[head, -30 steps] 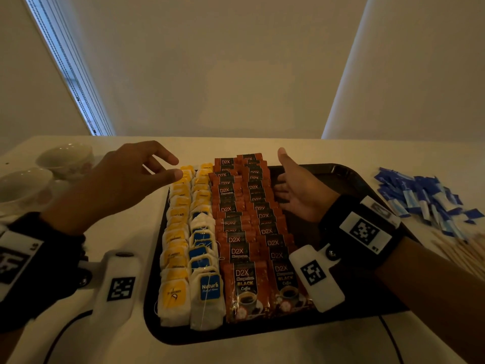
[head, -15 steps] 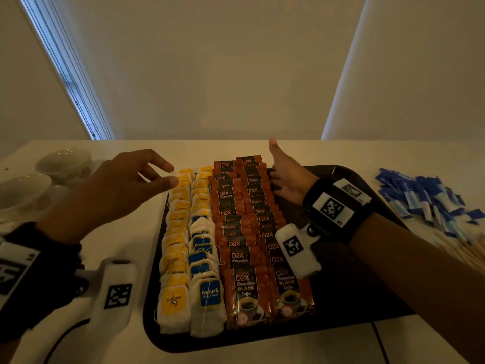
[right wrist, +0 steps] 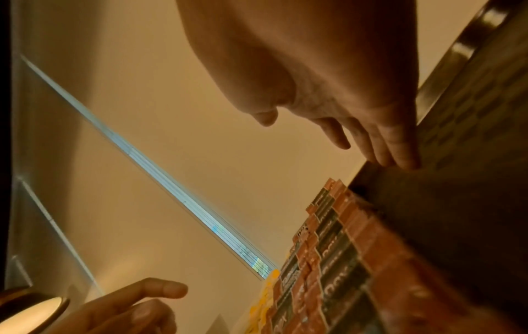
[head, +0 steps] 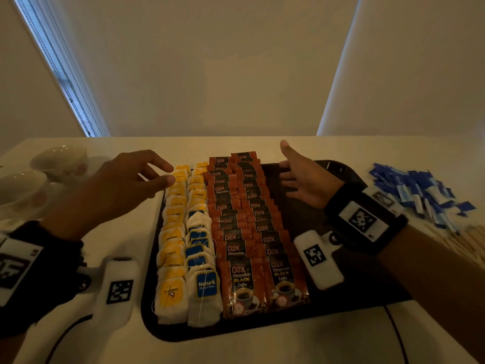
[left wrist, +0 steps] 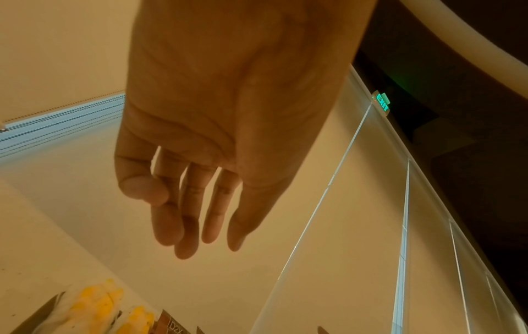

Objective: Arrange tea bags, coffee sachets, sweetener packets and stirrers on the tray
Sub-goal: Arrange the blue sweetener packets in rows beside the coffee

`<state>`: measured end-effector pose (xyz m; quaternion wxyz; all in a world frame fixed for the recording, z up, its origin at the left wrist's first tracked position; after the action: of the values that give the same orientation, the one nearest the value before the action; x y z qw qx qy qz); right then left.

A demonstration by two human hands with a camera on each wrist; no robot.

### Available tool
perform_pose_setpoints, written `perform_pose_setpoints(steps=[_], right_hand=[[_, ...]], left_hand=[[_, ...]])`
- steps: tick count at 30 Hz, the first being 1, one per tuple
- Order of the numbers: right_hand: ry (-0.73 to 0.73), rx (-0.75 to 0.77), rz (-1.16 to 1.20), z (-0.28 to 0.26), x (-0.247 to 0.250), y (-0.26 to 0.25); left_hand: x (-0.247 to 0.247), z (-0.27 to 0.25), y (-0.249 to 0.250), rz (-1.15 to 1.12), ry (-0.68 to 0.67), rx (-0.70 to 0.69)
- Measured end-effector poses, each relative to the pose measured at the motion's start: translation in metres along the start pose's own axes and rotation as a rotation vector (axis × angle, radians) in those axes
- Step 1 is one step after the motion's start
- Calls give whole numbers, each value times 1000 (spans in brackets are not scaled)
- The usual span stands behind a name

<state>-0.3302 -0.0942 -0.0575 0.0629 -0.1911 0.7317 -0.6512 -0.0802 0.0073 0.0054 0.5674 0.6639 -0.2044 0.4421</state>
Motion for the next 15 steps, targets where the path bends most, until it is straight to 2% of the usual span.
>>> perform_pose_setpoints(steps=[3,7,9,11,15], right_hand=[[-112,13,-264,-35,17,-1],[-233,134,-670,-85,46,-12],[-219,170,-827,-105,68,-11],[-189,138,-957,-121,94,-4],[-92,-2,-920,-141,143,16]], left_hand=[[1,-7,10,-66,-9,-38],[6,-18,32,-187,6,-120],[7,-24,41,-253,8,-149],[8,-34,54,-317,16,-205],[-3,-53,82,-419,-11,-297]])
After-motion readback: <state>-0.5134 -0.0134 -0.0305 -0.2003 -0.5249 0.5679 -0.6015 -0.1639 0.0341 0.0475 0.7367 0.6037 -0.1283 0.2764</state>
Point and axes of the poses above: each hand's wrist, its own z-axis towards the middle knuckle, its own x-axis out of the back of the hand, y = z × x, the point moved 10 cm from there along z, towards the middle knuckle, and after that the axes turned 13 degrees about x, right-handed, at the moved point
